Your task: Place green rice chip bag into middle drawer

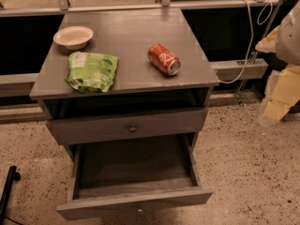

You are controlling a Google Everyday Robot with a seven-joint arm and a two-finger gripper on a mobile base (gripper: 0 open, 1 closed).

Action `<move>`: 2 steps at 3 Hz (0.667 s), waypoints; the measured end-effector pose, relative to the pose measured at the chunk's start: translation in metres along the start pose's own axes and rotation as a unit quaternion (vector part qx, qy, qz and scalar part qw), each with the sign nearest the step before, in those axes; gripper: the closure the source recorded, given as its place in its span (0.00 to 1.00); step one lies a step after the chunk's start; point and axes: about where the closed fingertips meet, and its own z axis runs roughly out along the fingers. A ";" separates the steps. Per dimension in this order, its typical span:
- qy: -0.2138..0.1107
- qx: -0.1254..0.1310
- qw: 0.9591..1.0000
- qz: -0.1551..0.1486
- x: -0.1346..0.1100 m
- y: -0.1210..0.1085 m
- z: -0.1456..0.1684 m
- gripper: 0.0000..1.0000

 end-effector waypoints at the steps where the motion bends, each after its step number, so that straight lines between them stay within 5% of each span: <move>1: 0.000 0.000 1.000 0.000 0.000 0.000 0.000 0.00; 2: 0.006 0.025 0.997 -0.079 -0.060 -0.014 0.013 0.00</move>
Offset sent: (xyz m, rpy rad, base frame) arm 0.0931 0.1696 0.0063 -0.2126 -0.1808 0.4140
